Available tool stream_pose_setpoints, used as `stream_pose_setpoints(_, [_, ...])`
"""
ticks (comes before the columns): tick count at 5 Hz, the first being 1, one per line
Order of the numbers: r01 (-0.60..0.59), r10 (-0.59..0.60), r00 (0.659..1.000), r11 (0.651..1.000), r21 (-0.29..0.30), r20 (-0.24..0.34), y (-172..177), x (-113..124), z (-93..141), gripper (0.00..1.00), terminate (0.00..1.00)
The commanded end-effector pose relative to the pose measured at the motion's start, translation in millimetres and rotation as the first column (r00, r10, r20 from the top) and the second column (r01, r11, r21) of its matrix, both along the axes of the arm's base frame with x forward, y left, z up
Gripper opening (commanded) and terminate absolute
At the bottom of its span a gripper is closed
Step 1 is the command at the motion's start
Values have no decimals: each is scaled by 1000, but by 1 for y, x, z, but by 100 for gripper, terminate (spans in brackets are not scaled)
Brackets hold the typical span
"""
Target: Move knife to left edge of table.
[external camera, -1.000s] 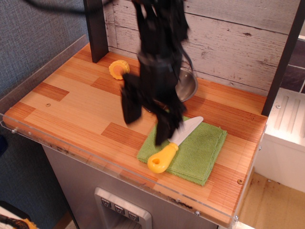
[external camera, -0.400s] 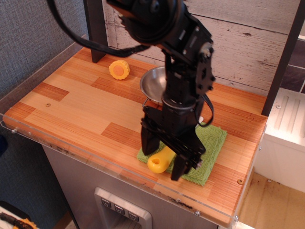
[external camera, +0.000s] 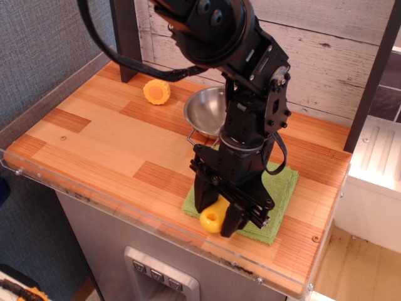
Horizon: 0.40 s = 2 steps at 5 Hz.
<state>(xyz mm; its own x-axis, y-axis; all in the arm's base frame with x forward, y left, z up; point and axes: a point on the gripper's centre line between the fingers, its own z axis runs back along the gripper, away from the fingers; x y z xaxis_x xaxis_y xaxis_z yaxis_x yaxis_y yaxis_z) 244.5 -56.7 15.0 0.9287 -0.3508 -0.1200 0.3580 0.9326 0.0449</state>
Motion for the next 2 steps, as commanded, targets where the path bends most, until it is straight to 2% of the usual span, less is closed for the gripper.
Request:
stream_pose_setpoints(1, [23, -23, 999, 1000, 7, 37, 1, 5, 16, 0, 0])
stream_pose_setpoints(2, [35, -30, 994, 998, -43, 108, 12, 10, 56, 0, 0])
